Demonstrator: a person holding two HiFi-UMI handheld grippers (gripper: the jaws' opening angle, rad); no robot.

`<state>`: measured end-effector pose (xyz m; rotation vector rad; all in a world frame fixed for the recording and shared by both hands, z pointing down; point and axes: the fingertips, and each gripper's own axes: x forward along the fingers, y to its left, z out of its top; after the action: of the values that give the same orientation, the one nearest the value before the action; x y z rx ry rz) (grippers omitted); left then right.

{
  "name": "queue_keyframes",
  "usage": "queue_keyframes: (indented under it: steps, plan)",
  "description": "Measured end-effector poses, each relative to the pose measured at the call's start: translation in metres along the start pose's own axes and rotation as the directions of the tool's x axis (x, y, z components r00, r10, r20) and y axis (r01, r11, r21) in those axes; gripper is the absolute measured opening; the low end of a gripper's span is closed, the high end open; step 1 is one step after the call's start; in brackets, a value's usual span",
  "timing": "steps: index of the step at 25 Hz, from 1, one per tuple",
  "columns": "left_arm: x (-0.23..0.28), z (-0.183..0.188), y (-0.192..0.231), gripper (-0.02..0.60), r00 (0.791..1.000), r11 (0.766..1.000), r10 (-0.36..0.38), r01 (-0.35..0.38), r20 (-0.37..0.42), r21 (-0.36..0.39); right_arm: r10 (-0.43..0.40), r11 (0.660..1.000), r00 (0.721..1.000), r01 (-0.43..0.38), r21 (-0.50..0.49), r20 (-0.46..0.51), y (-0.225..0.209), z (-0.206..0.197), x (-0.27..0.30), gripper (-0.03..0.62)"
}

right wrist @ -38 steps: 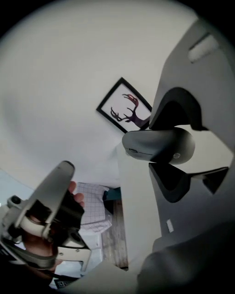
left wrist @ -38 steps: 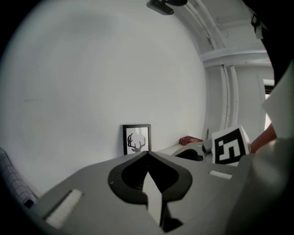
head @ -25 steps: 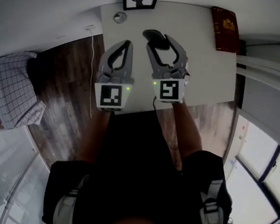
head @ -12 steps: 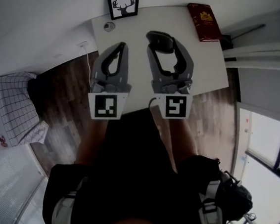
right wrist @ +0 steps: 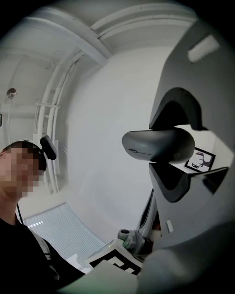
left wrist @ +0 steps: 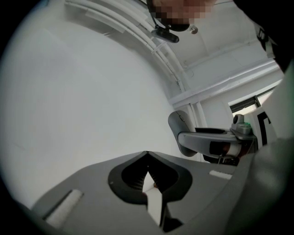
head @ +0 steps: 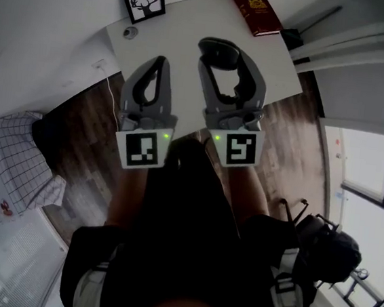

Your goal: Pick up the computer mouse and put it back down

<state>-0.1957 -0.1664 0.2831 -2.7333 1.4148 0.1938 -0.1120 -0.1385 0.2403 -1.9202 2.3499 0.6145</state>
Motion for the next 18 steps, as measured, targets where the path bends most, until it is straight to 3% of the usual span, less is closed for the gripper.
queue_keyframes:
  steps: [9, 18]
  plan:
    - [-0.003, 0.011, -0.049, 0.000, 1.000, 1.000, -0.007, 0.007, 0.012, 0.009, -0.016, 0.999, 1.000, 0.015, 0.029, 0.021, -0.032, 0.010, -0.042, 0.245]
    - [-0.003, 0.020, -0.138, 0.000, 0.998, 0.998, 0.060, -0.062, 0.034, 0.033, 0.023, 0.995, 0.996, -0.031, 0.094, 0.087, -0.097, 0.014, -0.101, 0.245]
